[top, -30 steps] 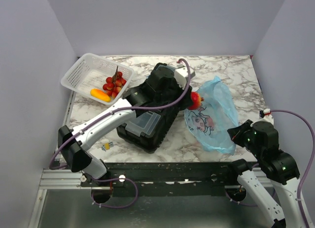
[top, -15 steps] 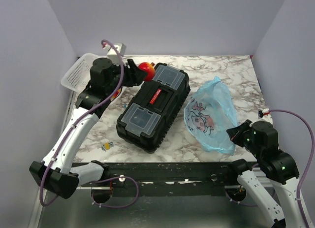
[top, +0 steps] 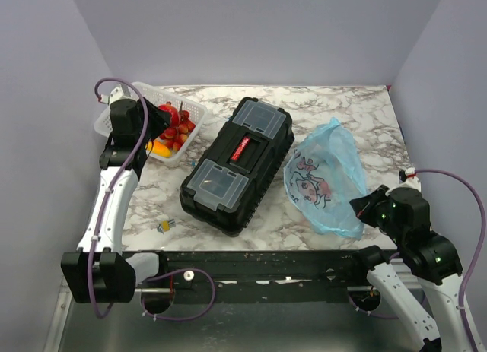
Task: Take the fake fruits out of the plastic bag
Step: Place the fake fruit in the bin.
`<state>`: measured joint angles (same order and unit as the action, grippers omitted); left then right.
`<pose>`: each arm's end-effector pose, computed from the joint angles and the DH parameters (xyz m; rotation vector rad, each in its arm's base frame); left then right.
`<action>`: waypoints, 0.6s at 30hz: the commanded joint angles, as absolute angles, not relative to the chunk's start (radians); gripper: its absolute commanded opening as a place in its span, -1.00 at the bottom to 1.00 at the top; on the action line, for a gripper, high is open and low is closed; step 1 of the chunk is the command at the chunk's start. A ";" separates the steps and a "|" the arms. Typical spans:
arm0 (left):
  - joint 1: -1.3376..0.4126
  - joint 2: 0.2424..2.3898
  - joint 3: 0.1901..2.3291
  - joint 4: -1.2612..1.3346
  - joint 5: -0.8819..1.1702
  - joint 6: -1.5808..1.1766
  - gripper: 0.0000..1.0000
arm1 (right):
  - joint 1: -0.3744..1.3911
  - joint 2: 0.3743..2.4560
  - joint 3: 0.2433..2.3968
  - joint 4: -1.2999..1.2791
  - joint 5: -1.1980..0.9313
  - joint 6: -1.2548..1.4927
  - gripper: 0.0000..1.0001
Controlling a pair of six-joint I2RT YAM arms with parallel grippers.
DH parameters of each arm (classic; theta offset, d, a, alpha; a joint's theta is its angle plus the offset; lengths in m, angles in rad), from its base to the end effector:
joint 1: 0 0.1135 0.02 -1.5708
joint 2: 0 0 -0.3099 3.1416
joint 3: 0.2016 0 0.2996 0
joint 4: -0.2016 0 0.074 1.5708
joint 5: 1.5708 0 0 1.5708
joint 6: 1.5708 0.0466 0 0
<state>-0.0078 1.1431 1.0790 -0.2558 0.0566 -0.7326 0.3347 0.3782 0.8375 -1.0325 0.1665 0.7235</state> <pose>0.3026 -0.0050 0.3986 -0.6468 1.8173 -0.5548 0.0680 0.0155 0.3468 0.5149 2.1055 0.4394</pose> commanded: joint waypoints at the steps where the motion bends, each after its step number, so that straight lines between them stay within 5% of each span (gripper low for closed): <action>1: 0.031 1.211 1.160 -0.394 -0.158 -0.740 -0.79 | 0.335 0.380 0.824 -1.008 0.150 0.704 -0.99; 18: 0.181 1.418 1.121 -0.371 0.137 -0.945 -0.64 | 0.336 0.384 0.827 -1.011 0.161 0.709 -0.99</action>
